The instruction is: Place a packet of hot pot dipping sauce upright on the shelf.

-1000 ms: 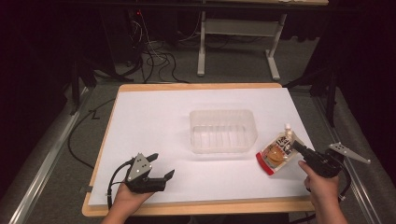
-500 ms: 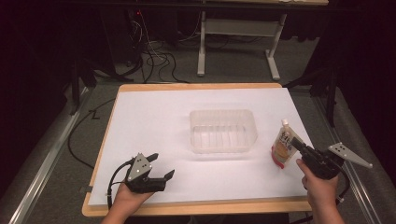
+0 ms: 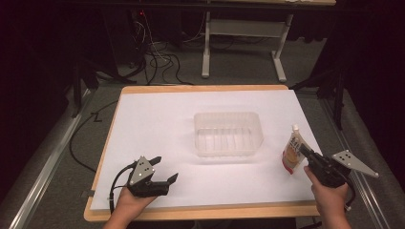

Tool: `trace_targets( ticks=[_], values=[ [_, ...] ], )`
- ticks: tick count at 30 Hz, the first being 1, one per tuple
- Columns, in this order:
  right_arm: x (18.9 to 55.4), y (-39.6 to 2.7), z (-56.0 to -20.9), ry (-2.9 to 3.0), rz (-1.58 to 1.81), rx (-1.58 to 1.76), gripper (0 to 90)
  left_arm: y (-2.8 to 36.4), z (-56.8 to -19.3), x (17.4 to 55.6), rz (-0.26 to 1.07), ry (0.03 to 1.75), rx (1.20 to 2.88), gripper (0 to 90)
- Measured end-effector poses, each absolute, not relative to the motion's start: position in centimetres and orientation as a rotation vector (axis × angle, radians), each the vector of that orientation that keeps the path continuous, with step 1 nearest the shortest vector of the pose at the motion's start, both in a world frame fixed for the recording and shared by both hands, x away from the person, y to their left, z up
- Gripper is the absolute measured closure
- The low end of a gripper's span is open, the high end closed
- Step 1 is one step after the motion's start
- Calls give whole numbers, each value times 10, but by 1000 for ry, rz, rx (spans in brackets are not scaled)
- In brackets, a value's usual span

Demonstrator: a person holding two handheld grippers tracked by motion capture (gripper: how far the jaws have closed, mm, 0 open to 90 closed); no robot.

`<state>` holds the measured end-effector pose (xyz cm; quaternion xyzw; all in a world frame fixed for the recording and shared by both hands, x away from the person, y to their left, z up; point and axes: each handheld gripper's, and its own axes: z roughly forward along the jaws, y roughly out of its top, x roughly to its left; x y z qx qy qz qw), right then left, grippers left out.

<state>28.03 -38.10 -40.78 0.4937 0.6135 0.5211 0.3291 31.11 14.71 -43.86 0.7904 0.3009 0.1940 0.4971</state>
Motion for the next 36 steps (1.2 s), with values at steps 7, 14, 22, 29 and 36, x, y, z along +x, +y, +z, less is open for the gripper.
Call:
trace_targets(
  ticks=[7,14,22,29,36],
  values=[
    [279,-376,-414,1643,1267,1298,753,144,-438,312,473,713,1924,189],
    [283,-375,-428,1689,1205,1324,851,144,-438,312,469,716,1917,189],
    [282,-379,-424,1644,1281,1380,900,144,-438,312,470,714,1917,189],
    [277,-366,-410,1631,1346,1318,900,144,-438,313,470,717,1908,189],
    [271,-351,-396,1644,1419,1274,900,143,-438,316,477,718,1896,189]
  ],
)
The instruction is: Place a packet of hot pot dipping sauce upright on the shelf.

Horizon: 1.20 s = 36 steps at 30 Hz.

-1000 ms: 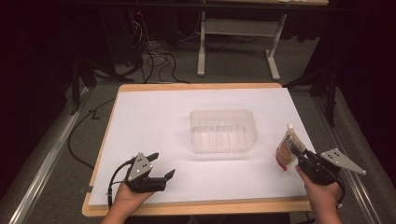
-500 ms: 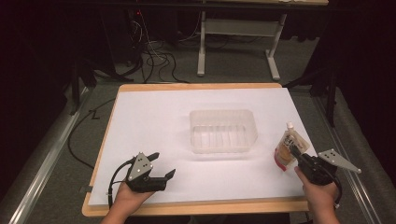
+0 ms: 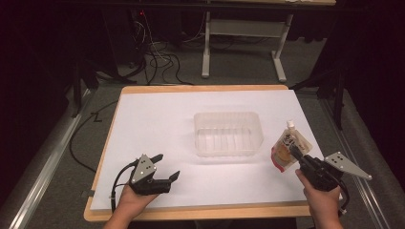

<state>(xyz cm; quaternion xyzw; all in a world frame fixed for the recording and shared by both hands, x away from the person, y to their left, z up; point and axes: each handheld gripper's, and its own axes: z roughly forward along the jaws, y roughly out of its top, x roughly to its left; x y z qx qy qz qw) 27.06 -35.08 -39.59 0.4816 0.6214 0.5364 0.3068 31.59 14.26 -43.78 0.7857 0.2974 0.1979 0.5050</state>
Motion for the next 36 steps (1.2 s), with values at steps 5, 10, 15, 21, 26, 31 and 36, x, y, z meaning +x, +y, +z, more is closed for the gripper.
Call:
trace_targets(
  ticks=[5,10,15,21,26,31,36],
  values=[
    [267,-340,-384,1651,1475,1231,900,142,-436,313,490,706,1898,189],
    [270,-328,-372,1670,1498,1199,900,142,-435,315,496,708,1891,189],
    [281,-315,-366,1708,1484,1196,900,145,-434,313,499,706,1892,189],
    [298,-300,-367,1752,1487,1203,900,146,-435,312,501,712,1889,189],
    [312,-290,-367,1774,1483,1215,900,146,-434,312,499,713,1888,189],
    [317,-286,-367,1782,1481,1233,900,146,-435,312,499,711,1890,189],
    [319,-282,-370,1798,1463,1252,900,146,-435,312,498,706,1894,189]
  ],
)
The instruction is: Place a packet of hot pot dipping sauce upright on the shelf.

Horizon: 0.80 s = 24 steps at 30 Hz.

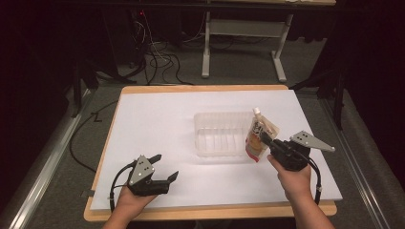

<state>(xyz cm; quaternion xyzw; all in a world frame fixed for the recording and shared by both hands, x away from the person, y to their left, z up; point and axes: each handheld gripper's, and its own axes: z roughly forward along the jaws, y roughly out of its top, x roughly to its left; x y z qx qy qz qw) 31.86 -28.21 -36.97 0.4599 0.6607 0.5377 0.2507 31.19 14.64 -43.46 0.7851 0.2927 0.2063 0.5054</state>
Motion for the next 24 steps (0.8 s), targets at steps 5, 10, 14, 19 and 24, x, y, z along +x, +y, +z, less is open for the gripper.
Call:
trace_targets(
  ticks=[5,10,14,19,24],
  values=[
    [321,-279,-372,1816,1447,1252,900,145,-435,312,495,705,1892,189],
    [335,-278,-375,1819,1428,1282,900,146,-434,312,497,708,1890,189],
    [342,-278,-376,1817,1422,1298,900,147,-435,312,497,704,1897,189],
    [351,-275,-376,1819,1408,1301,900,147,-435,312,493,705,1897,189],
    [357,-273,-376,1815,1394,1295,900,147,-435,312,492,706,1896,189]
  ],
)
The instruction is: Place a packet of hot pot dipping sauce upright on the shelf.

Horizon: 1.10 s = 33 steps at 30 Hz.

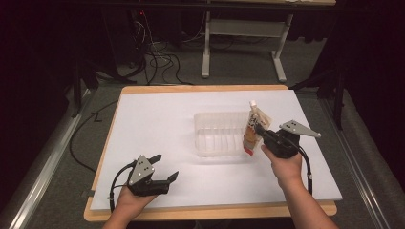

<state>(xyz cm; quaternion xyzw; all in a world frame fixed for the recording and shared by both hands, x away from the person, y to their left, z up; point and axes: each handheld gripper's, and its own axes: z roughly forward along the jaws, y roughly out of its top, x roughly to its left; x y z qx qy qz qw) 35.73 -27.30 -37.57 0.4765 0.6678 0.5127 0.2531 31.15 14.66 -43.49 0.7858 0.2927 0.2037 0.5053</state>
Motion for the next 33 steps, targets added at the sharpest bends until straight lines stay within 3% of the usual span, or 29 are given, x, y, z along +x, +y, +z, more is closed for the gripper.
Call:
trace_targets(
  ticks=[33],
  values=[
    [400,-259,-387,1741,1280,1295,900,146,-435,311,484,691,1907,189]
  ],
)
